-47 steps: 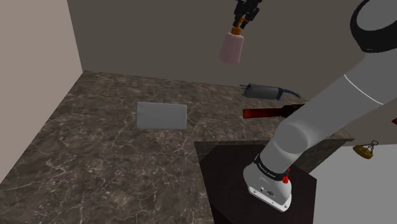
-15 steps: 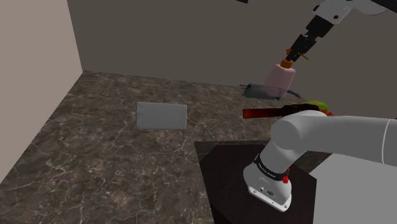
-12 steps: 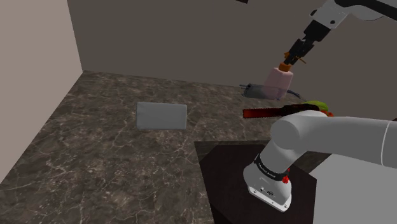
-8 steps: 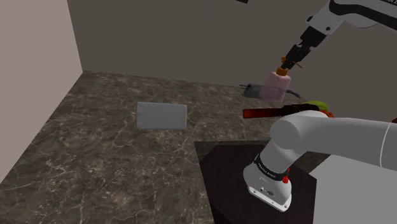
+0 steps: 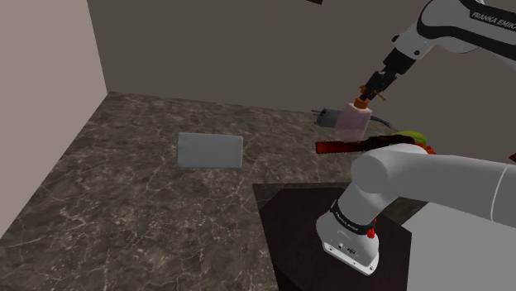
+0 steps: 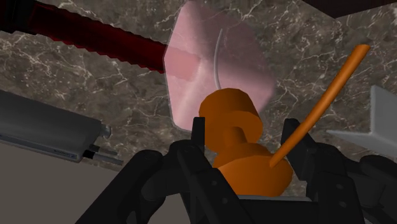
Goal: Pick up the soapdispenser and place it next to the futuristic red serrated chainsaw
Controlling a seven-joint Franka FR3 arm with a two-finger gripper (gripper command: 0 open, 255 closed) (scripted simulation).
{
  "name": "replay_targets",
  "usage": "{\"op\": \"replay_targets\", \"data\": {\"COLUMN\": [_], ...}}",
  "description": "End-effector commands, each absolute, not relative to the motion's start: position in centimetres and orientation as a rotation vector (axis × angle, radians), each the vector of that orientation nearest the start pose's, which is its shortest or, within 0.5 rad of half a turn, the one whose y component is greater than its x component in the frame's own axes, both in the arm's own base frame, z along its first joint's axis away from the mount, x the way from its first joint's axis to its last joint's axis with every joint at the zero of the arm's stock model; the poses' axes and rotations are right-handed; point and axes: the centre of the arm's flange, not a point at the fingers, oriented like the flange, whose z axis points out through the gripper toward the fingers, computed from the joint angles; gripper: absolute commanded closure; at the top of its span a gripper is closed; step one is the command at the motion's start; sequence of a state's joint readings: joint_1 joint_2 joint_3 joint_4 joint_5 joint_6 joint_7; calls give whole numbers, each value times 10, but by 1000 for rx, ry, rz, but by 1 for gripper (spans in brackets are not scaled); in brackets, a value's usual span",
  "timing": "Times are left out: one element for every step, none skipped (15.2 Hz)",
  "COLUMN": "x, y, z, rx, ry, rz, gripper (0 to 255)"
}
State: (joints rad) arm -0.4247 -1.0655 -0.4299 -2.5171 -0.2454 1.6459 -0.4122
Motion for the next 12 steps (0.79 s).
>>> {"op": "replay_targets", "data": {"x": [133, 133, 133, 133, 133, 133, 133, 133, 133, 133, 133, 133], "y": [-245, -245, -245, -245, -245, -245, -245, -245, -245, -245, -245, -245], "z": [551, 546, 541, 535, 530, 525, 520, 514, 509, 504, 498, 493], "rx": [-3067, -3067, -3067, -3067, -3067, -3067, -3067, -3067, -3067, -3067, -3067, -3067], "ry": [400, 400, 400, 400, 400, 400, 400, 400, 400, 400, 400, 400], "rz": [-300, -300, -300, -300, -300, -300, -300, -300, -300, -300, -300, -300], "gripper": [255, 255, 255, 255, 255, 255, 255, 255, 255, 255, 255, 255]}}
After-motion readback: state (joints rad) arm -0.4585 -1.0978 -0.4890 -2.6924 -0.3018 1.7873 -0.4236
